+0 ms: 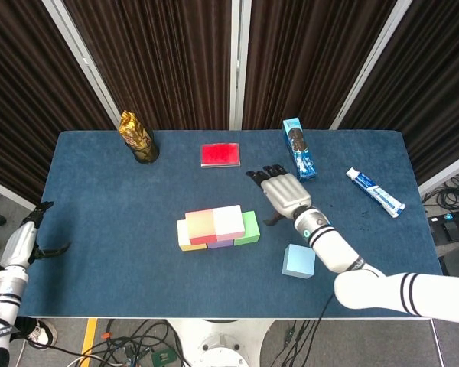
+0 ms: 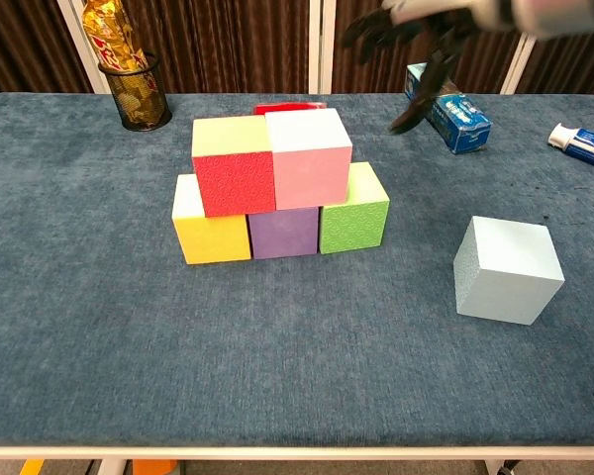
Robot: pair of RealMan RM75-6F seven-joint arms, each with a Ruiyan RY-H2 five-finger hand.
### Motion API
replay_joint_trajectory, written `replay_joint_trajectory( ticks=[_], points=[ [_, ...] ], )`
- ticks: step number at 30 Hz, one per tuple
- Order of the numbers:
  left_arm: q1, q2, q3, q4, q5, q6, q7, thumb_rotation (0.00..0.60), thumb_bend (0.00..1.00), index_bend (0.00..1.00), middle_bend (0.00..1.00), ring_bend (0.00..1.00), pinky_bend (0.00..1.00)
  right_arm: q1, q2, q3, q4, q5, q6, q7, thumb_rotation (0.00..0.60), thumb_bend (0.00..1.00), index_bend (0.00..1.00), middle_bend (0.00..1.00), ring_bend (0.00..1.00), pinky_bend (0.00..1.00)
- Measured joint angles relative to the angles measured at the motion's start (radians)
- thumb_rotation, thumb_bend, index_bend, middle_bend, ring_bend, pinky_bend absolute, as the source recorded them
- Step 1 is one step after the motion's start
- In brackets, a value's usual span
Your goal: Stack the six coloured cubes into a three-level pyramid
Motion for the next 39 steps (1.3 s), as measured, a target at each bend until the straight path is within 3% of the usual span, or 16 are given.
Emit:
replay_joint_trajectory(
  ticks=[3,9,21,39],
  points=[
    [-0.004,0.0,-0.001,-0.012,-0.002,0.004,0.021,0.6,0.24,0.07,0.02,0.0,0.0,-0.008,0.114,-0.024,-0.086,0.035,-0.022,-0.003,0.6,0.01,0.0,0.15,0.0,0.0],
    [-0.016,-0.01,0.003,-0.038,-0.01,0.005,0.071,0.6,0.24,0.07,0.02,0.0,0.0,-0.038,0.191,-0.117,-0.158,0.058,-0.036,-0.032,0.6,0.0,0.0,0.15,0.0,0.0],
    [-0.024,-0.02,0.007,-0.057,-0.039,0.012,0.117,0.6,0.24,0.07,0.02,0.0,0.0,-0.124,0.153,-0.193,-0.203,-0.053,0.009,-0.047,0.6,0.0,0.0,0.13,0.0,0.0],
    [-0.025,-0.02,0.01,-0.059,-0.034,0.016,0.118,0.6,0.24,0.07,0.02,0.0,0.0,-0.157,0.078,-0.267,-0.295,-0.068,0.128,-0.171,0.6,0.0,0.0,0.12,0.0,0.0]
  ],
)
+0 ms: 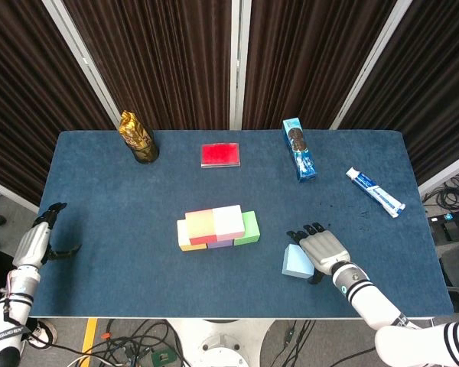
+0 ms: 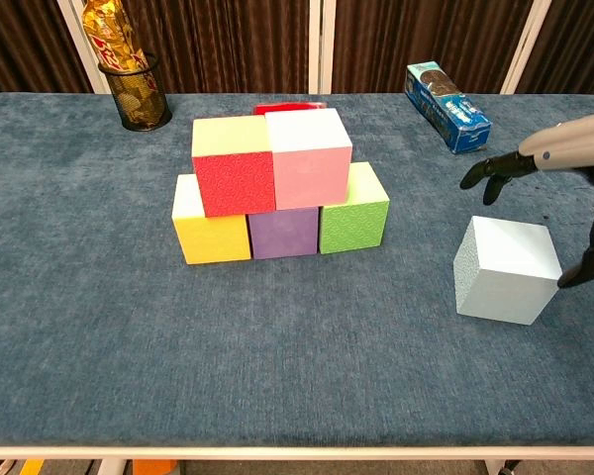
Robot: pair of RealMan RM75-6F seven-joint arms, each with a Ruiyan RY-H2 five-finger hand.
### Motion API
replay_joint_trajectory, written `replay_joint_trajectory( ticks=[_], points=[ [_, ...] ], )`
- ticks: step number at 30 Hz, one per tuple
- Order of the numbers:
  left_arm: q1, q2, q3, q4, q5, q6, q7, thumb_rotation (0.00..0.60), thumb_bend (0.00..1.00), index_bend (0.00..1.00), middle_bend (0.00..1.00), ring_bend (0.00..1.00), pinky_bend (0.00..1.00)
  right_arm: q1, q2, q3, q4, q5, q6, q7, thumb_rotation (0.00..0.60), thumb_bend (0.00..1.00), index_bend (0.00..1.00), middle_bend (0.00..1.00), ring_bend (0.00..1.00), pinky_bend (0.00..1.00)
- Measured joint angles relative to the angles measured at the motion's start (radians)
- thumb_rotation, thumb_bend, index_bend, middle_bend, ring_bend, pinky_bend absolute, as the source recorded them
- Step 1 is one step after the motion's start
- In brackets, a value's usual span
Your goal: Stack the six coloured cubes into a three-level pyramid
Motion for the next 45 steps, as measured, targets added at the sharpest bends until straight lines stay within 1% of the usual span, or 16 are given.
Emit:
replay_joint_trajectory(
  ticks=[4,7,9,11,13,16,20,23,26,29,32,35,36,39,42,45],
  points=[
    [0.001,-0.005,0.002,0.006,0.005,0.012,0.015,0.6,0.24,0.07,0.02,0.0,0.0,-0.02,-0.054,-0.007,0.012,-0.016,0.055,-0.031,0.6,0.0,0.0,0.13,0.0,0.0],
    [0.002,-0.007,0.003,0.008,0.006,0.019,0.018,0.6,0.24,0.07,0.02,0.0,0.0,-0.033,-0.085,-0.01,0.02,-0.025,0.089,-0.053,0.6,0.01,0.0,0.2,0.0,0.0],
    [0.003,-0.005,0.002,0.007,0.005,0.015,0.008,0.6,0.24,0.07,0.02,0.0,0.0,-0.039,-0.101,-0.01,0.025,-0.027,0.115,-0.07,0.6,0.05,0.0,0.25,0.0,0.0],
    [0.003,-0.004,0.001,0.007,0.006,0.013,0.002,0.6,0.24,0.07,0.02,0.0,0.0,-0.045,-0.114,-0.007,0.03,-0.027,0.139,-0.082,0.6,0.13,0.0,0.34,0.0,0.0],
    [0.004,-0.002,0.001,0.006,0.008,0.01,-0.005,0.6,0.24,0.07,0.02,0.0,0.0,-0.053,-0.127,-0.001,0.033,-0.025,0.169,-0.095,0.6,0.19,0.0,0.4,0.0,0.0],
    [0.004,-0.002,0.001,0.008,0.01,0.01,-0.008,0.6,0.24,0.07,0.02,0.0,0.0,-0.064,-0.137,0.012,0.032,-0.026,0.204,-0.11,0.6,0.25,0.0,0.44,0.0,0.0],
    [0.005,0.002,0.0,0.007,0.012,0.008,-0.014,0.6,0.24,0.07,0.02,0.0,0.0,-0.069,-0.116,0.038,0.003,-0.042,0.232,-0.113,0.6,0.28,0.0,0.46,0.0,0.0],
    [0.005,0.006,-0.002,0.004,0.014,0.01,-0.016,0.6,0.24,0.07,0.02,0.0,0.0,-0.062,-0.07,0.072,-0.037,-0.053,0.238,-0.108,0.6,0.28,0.0,0.46,0.0,0.0],
    [0.005,0.011,-0.003,-0.001,0.013,0.005,-0.021,0.6,0.24,0.07,0.02,0.0,0.0,-0.041,-0.002,0.123,-0.079,-0.06,0.228,-0.098,0.6,0.28,0.0,0.47,0.0,0.0],
    [0.003,0.013,-0.005,-0.002,0.015,0.006,-0.022,0.6,0.24,0.07,0.02,0.0,0.0,-0.007,0.063,0.173,-0.097,-0.059,0.168,-0.075,0.6,0.28,0.0,0.48,0.01,0.0],
    [0.005,0.003,-0.007,0.008,0.033,0.032,-0.02,0.6,0.24,0.07,0.02,0.0,0.0,0.038,0.104,0.226,-0.088,-0.052,0.06,-0.038,0.6,0.28,0.0,0.48,0.02,0.0],
    [0.009,-0.011,-0.009,0.024,0.072,0.072,-0.026,0.6,0.24,0.07,0.02,0.0,0.0,0.098,0.128,0.281,-0.049,-0.032,-0.066,0.005,0.6,0.28,0.0,0.48,0.02,0.0],
    [0.012,-0.018,-0.009,0.034,0.095,0.091,-0.032,0.6,0.24,0.07,0.02,0.0,0.0,0.127,0.131,0.301,-0.021,-0.019,-0.116,0.022,0.6,0.28,0.0,0.48,0.02,0.0],
    [0.02,-0.035,-0.006,0.067,0.161,0.139,-0.054,0.6,0.24,0.07,0.02,0.0,0.0,0.203,0.123,0.341,0.067,0.017,-0.21,0.059,0.6,0.27,0.0,0.48,0.02,0.0],
    [0.027,-0.045,0.003,0.101,0.221,0.172,-0.088,0.6,0.23,0.07,0.02,0.0,0.0,0.278,0.098,0.366,0.156,0.051,-0.272,0.086,0.6,0.27,0.0,0.49,0.02,0.0],
    [0.032,-0.051,0.015,0.135,0.262,0.194,-0.107,0.6,0.23,0.07,0.02,0.0,0.0,0.342,0.074,0.376,0.217,0.08,-0.319,0.106,0.6,0.27,0.0,0.49,0.02,0.0]
  ],
)
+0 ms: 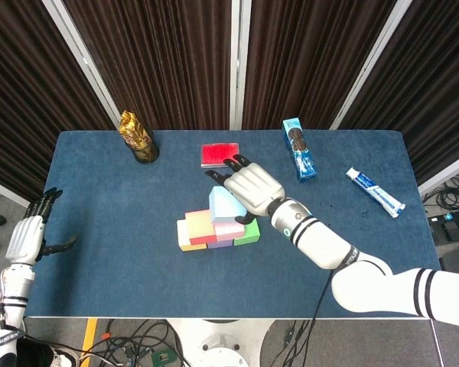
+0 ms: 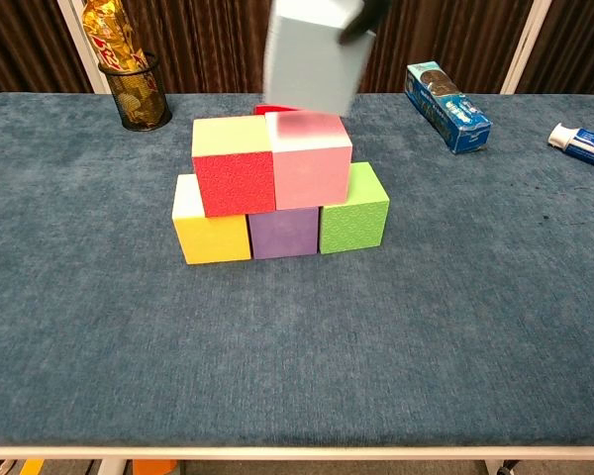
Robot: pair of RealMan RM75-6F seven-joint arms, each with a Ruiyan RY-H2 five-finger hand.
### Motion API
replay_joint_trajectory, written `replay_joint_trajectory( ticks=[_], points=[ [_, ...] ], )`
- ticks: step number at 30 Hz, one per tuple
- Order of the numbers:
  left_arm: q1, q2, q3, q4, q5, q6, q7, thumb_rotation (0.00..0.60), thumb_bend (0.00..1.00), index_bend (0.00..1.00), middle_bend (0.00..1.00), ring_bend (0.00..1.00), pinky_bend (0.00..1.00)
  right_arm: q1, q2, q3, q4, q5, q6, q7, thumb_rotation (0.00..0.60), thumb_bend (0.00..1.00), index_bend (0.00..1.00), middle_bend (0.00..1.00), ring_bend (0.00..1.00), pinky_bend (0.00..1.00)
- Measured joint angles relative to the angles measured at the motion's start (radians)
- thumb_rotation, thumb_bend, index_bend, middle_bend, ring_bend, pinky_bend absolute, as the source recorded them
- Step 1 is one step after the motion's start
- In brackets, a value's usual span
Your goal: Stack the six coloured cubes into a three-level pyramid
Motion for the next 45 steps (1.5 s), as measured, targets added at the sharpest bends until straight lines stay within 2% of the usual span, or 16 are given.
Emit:
replay_joint_trajectory(
  ticks=[5,12,25,37,45],
  points=[
    [0.001,-0.013,0.018,0.051,0.055,0.024,-0.013,0.6,0.21,0.07,0.02,0.0,0.0,0.062,-0.028,-0.006,0.053,0.018,-0.054,0.029,0.6,0.27,0.0,0.49,0.02,0.0],
    [-0.004,-0.012,0.04,0.084,0.098,0.034,-0.034,0.6,0.2,0.07,0.02,0.0,0.0,0.121,-0.037,-0.054,0.071,0.009,-0.091,0.044,0.6,0.26,0.0,0.49,0.02,0.0],
    [-0.011,-0.019,0.041,0.087,0.086,0.025,-0.028,0.6,0.2,0.07,0.02,0.0,0.0,0.147,-0.025,-0.081,0.085,-0.112,-0.103,0.076,0.6,0.26,0.0,0.48,0.02,0.0],
    [-0.018,-0.015,0.032,0.084,0.065,0.009,-0.051,0.6,0.19,0.07,0.02,0.0,0.0,0.162,-0.03,-0.093,0.131,-0.214,-0.19,0.151,0.6,0.27,0.0,0.48,0.02,0.0],
    [-0.018,-0.009,0.033,0.077,0.06,0.002,-0.07,0.6,0.2,0.07,0.02,0.0,0.0,0.189,-0.031,-0.106,0.145,-0.232,-0.226,0.203,0.6,0.27,0.0,0.47,0.02,0.0]
  ],
)
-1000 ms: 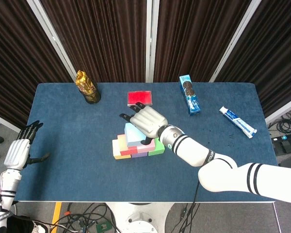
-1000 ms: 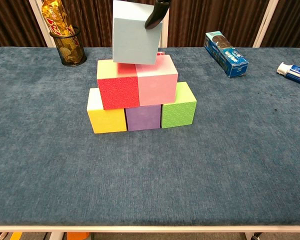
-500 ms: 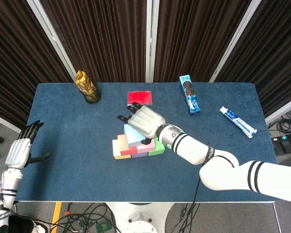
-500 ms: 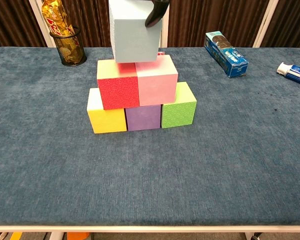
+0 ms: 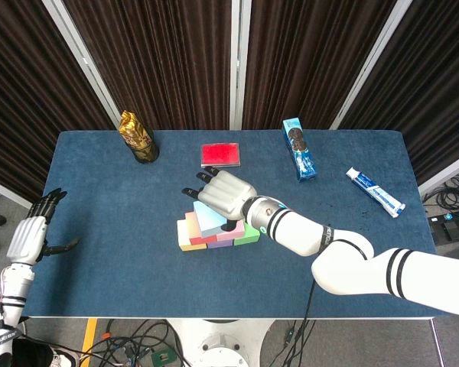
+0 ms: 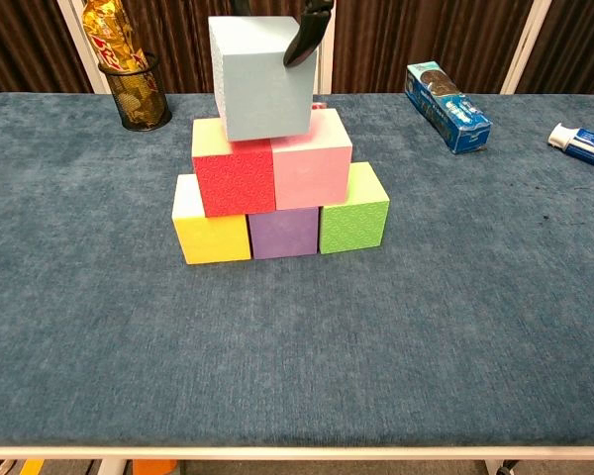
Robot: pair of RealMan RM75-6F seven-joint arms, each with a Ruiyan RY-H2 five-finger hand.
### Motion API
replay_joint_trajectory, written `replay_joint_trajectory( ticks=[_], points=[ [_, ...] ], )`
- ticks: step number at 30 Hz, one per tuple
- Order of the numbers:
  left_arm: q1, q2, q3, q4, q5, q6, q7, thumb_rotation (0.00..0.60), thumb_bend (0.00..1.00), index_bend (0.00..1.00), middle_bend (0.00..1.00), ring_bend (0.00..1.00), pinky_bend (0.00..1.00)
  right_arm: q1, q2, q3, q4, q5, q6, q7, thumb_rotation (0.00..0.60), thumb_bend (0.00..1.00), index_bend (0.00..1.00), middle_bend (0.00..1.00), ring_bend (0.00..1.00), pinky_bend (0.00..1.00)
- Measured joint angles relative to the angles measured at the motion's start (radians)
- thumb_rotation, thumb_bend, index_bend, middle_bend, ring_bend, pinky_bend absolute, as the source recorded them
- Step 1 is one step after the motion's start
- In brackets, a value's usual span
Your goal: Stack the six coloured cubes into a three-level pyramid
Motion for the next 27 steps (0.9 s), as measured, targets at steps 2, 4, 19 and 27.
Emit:
replay_joint_trajectory(
  ticks=[2,4,19,27],
  points=[
    [0.0,0.0,0.0,0.002,0.001,0.0,-0.003,0.6,0.2,0.07,0.02,0.0,0.0,0.008,0.001,-0.008,-0.001,0.0,-0.002,0.005,0.6,0.27,0.0,0.47,0.02,0.0],
    [-0.001,-0.001,0.001,0.004,0.003,0.0,-0.004,0.6,0.2,0.07,0.02,0.0,0.0,0.017,0.0,-0.019,0.0,0.001,-0.002,0.008,0.6,0.27,0.0,0.47,0.02,0.0],
    [0.002,-0.003,0.009,0.018,0.001,-0.01,-0.036,0.6,0.2,0.07,0.02,0.0,0.0,0.066,-0.03,-0.074,0.02,0.037,0.031,0.04,0.6,0.27,0.0,0.47,0.02,0.0],
    [0.002,0.001,0.012,0.022,0.005,-0.016,-0.069,0.6,0.2,0.07,0.02,0.0,0.0,0.113,-0.021,-0.108,0.016,0.083,0.036,0.036,0.6,0.23,0.0,0.47,0.02,0.0]
  ],
)
